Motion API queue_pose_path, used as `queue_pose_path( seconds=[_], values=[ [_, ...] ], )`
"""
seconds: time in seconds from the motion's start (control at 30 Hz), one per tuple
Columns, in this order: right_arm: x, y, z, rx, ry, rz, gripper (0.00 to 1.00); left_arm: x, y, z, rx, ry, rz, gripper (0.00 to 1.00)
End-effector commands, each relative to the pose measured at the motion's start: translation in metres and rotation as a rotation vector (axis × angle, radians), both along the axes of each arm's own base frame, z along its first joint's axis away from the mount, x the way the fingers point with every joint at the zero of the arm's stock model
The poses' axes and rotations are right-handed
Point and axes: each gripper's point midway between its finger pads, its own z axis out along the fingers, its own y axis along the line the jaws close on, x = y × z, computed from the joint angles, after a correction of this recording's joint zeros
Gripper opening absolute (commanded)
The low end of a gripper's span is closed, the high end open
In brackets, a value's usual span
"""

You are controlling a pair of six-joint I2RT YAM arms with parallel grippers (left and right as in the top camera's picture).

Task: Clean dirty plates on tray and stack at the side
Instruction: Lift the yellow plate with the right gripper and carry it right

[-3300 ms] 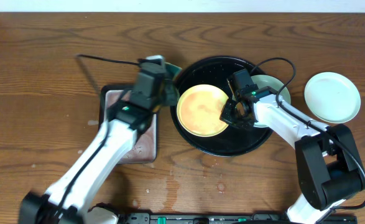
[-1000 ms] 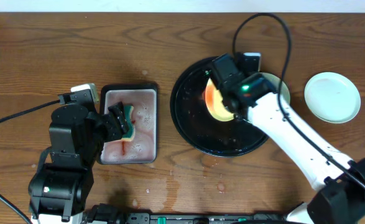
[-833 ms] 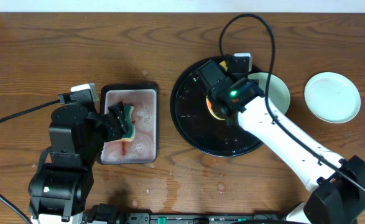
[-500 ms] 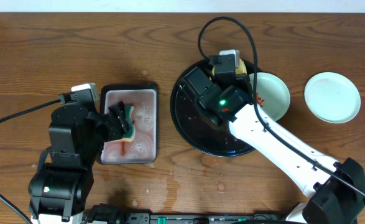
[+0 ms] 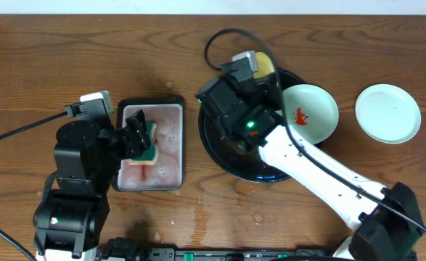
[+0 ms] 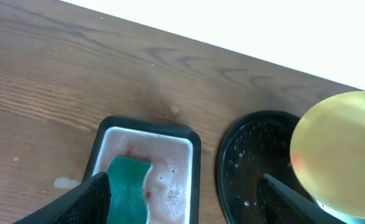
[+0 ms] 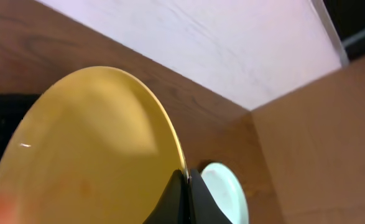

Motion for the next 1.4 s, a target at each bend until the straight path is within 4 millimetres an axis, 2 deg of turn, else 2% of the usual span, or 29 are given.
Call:
queue_pose_path(
  seconds=[0.0,0.2,0.33,0.67,0.77,0.9,1.0,1.1,1.23,1.37],
  values=[
    [0.005,0.007,-0.009,-0.138,0.045,0.022,0.01,0.000,0.001,0.003,0.001,-0.012,0.001,0.75],
    [0.007,0.013,-0.033,-0.254,0.081,0.013,0.01,0.000,0.001,0.004,0.001,-0.014,0.001,0.75],
    [0.008,0.014,-0.038,-0.301,0.069,-0.006,0.01,0.000,0.001,0.004,0.001,-0.014,0.001,0.75],
    [0.008,0.019,-0.036,-0.280,0.047,-0.002,0.01,0.000,0.001,0.004,0.001,-0.014,0.001,0.75],
    [0.008,0.015,-0.027,-0.254,-0.001,-0.033,0.01,0.000,0.001,0.004,0.001,-0.013,0.002,0.75],
    [0.005,0.002,-0.018,-0.114,-0.040,-0.073,0.01,0.000,0.001,0.004,0.001,-0.013,0.001,0.75],
    [0.005,-0.029,-0.018,0.076,-0.007,-0.137,0.01,0.000,0.001,0.003,0.001,-0.012,0.001,0.75],
    [0.008,-0.062,-0.030,0.328,0.106,-0.193,0.01,-0.001,0.001,0.003,0.001,-0.010,0.002,0.75],
    [0.013,-0.075,-0.043,0.536,0.215,-0.198,0.01,-0.001,0.001,0.003,0.001,-0.009,0.001,0.75],
    [0.018,-0.087,-0.063,0.837,0.375,-0.190,0.01,-0.002,0.001,0.000,0.002,0.004,0.001,0.75]
  ],
)
